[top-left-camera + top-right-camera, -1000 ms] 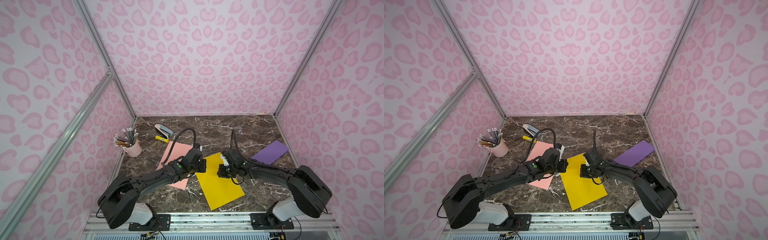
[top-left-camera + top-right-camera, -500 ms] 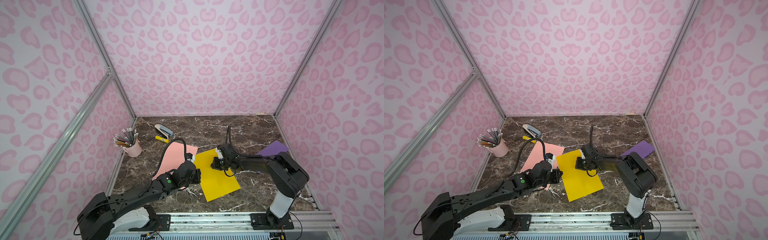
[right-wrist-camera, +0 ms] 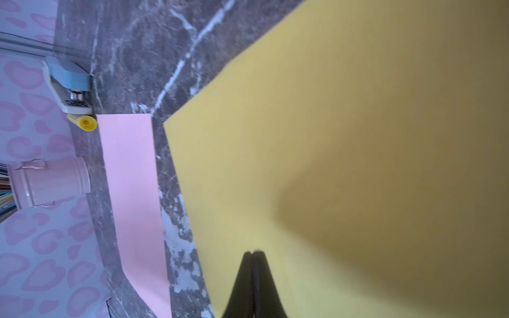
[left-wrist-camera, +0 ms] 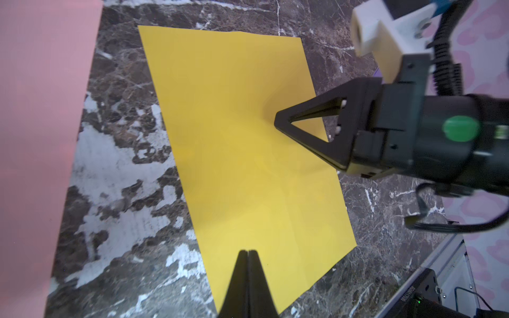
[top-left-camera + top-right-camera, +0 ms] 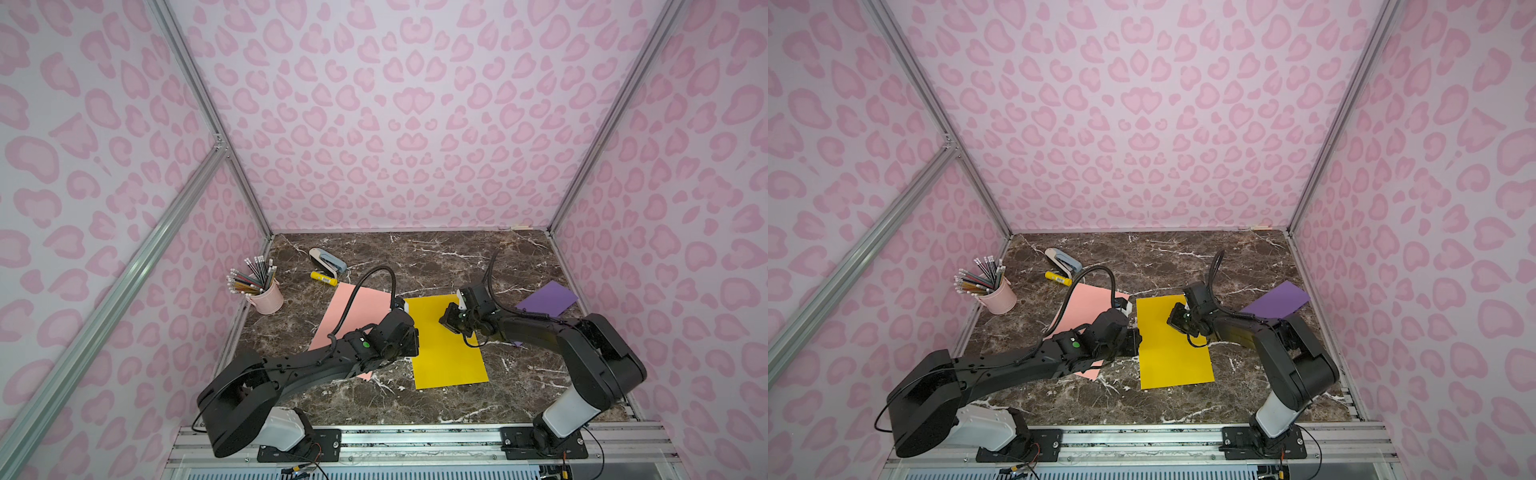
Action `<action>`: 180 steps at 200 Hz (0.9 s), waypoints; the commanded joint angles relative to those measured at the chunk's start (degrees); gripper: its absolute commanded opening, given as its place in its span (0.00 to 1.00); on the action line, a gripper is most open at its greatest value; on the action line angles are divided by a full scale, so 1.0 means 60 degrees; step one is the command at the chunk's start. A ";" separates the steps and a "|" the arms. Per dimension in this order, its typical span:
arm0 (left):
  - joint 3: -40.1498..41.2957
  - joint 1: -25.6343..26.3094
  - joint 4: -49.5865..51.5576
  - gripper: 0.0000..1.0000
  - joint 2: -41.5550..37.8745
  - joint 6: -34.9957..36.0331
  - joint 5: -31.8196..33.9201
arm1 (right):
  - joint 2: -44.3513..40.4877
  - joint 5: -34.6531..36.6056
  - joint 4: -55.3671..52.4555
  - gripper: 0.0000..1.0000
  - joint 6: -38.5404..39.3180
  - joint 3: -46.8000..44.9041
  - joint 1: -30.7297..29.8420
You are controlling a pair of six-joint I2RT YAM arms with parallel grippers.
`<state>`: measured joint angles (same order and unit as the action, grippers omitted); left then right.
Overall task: Fold the rectangular paper in half along the long edge
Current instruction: Adjust the paper at the center of the board, then fold the paper at the center of the board.
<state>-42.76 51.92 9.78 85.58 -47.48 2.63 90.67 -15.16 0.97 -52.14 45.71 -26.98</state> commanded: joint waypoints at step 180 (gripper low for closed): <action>-0.3164 0.0021 -0.1329 0.04 0.4850 0.0505 -0.1518 | -0.0129 -0.0628 -0.2283 0.53 0.4628 -0.1075 0.2785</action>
<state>-62.46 52.12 4.73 114.24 -44.42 -5.80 87.07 -17.26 -11.64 -26.33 40.32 -10.15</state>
